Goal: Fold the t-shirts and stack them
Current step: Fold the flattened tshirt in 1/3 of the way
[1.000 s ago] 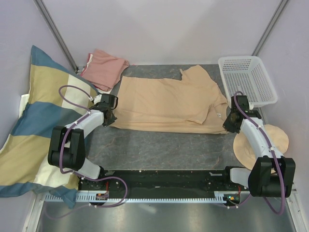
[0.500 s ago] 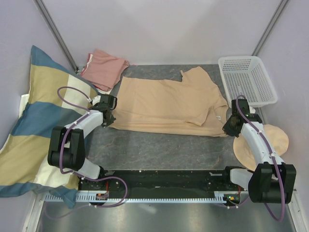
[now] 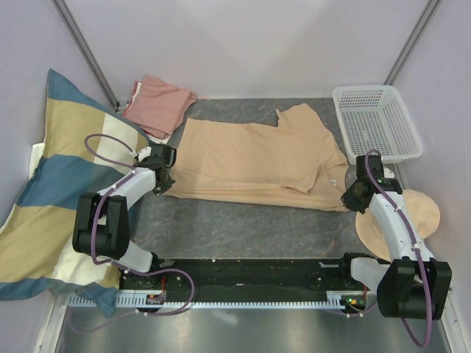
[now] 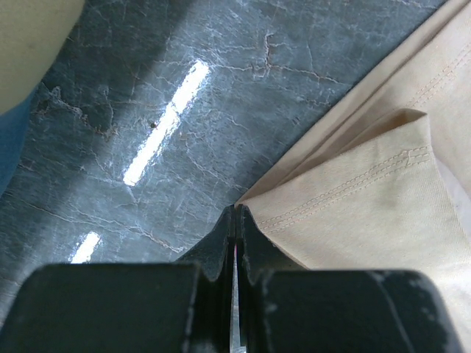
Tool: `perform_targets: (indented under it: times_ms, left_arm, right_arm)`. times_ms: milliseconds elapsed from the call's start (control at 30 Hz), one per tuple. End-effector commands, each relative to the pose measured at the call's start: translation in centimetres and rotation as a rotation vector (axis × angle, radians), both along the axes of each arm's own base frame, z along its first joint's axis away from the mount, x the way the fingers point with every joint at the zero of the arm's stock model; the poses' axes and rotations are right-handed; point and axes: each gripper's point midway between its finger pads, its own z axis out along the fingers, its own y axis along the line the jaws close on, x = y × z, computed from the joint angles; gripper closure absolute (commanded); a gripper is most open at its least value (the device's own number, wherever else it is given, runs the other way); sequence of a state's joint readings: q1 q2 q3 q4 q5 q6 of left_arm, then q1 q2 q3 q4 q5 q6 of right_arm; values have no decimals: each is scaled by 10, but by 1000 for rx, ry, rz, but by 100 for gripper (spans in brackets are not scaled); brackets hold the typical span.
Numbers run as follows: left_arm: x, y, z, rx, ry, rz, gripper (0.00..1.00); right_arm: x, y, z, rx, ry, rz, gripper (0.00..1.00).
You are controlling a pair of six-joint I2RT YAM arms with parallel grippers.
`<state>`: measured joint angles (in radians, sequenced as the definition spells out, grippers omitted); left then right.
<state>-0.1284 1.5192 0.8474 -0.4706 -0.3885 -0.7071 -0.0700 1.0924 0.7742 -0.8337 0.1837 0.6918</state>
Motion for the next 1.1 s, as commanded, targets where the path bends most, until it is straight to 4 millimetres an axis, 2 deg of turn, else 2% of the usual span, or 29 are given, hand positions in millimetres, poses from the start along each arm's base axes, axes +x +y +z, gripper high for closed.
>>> perform_targets:
  times_ms: [0,167,267,467,533,567,600,633,667,700,733,767,800,933,1067]
  left_arm:
    - [-1,13,1,33,-5,61,98]
    - [-1,12,-1,29,0,62,98]
    - [-2,12,0,27,-3,61,98]
    - [-4,7,11,-8,-27,61,98]
    - [-1,4,23,-28,-60,56,94]
    - [0,3,27,-33,-71,55,92]
    - [4,3,39,-39,-108,54,85]
    - [5,1,44,-46,-122,52,75]
    - [7,1,50,-51,-144,53,55]
    - [11,0,62,-57,-178,46,47]
    - [14,-2,68,-66,-196,40,39]
    - [17,-4,77,-74,-219,35,13]
    - [19,-5,82,-78,-235,25,10]
    - [27,-16,107,-120,-322,-29,5]
    - [27,-20,106,-135,-342,-51,3]
  right_arm:
    - [-10,-9,-1,-22,13,-47,94]
    - [-22,2,-14,35,41,-33,86]
    - [-25,5,-12,51,30,-33,83]
    - [-21,3,6,40,-20,-47,74]
    - [-19,-1,13,21,-39,-55,72]
    - [-15,-2,18,16,-57,-54,68]
    - [-10,-3,22,9,-78,-50,65]
    - [-4,-4,28,0,-98,-37,57]
    - [-1,-4,31,-2,-104,-27,53]
    - [5,-4,31,-5,-110,-11,47]
    - [9,-3,33,-4,-119,13,36]
    - [18,0,33,11,-136,36,33]
    - [24,4,33,23,-151,69,32]
    - [48,17,33,57,-200,162,23]
    - [73,34,32,90,-248,237,22]
